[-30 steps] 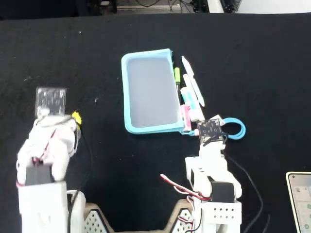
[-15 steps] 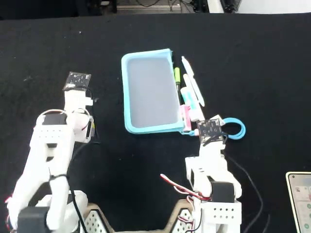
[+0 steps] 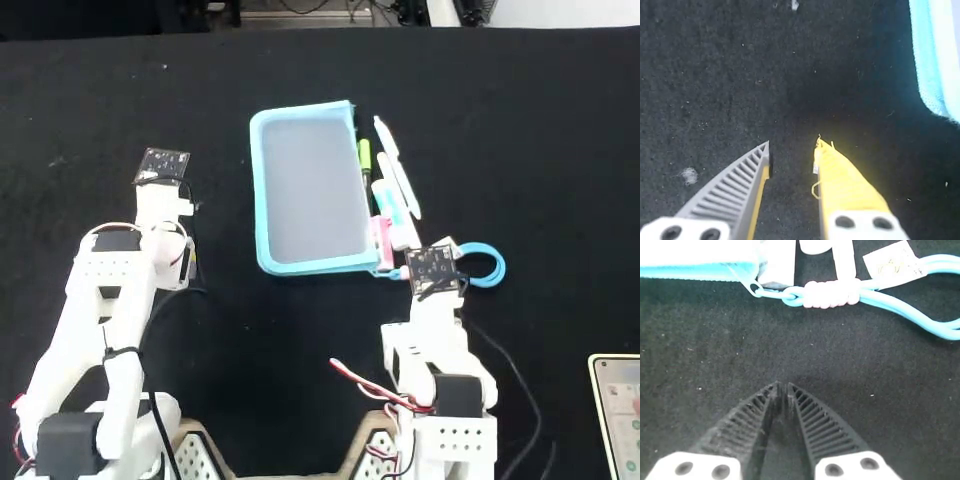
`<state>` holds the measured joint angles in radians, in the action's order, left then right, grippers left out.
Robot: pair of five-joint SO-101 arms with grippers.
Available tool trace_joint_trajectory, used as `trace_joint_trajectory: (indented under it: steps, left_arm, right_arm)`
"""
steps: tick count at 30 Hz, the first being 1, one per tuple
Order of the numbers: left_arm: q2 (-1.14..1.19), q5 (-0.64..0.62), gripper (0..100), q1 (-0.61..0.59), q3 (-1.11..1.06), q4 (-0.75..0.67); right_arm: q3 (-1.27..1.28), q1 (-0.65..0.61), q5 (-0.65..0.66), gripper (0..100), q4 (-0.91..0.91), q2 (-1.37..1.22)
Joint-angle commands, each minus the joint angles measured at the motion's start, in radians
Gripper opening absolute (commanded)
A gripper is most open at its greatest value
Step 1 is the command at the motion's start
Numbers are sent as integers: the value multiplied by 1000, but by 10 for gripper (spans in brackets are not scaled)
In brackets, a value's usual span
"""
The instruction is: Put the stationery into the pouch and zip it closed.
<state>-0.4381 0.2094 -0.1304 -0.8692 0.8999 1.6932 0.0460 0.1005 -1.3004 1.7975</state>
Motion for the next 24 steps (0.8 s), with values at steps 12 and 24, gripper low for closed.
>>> trace_joint_trajectory:
  steps: [12, 24]
  left_arm:
    - [-5, -14, 152, 12, 101, -11]
    - [0, -78, 156, 12, 265, -15]
  right_arm:
    - [-8, 9, -8, 12, -6, 93]
    - [-8, 9, -8, 12, -6, 93]
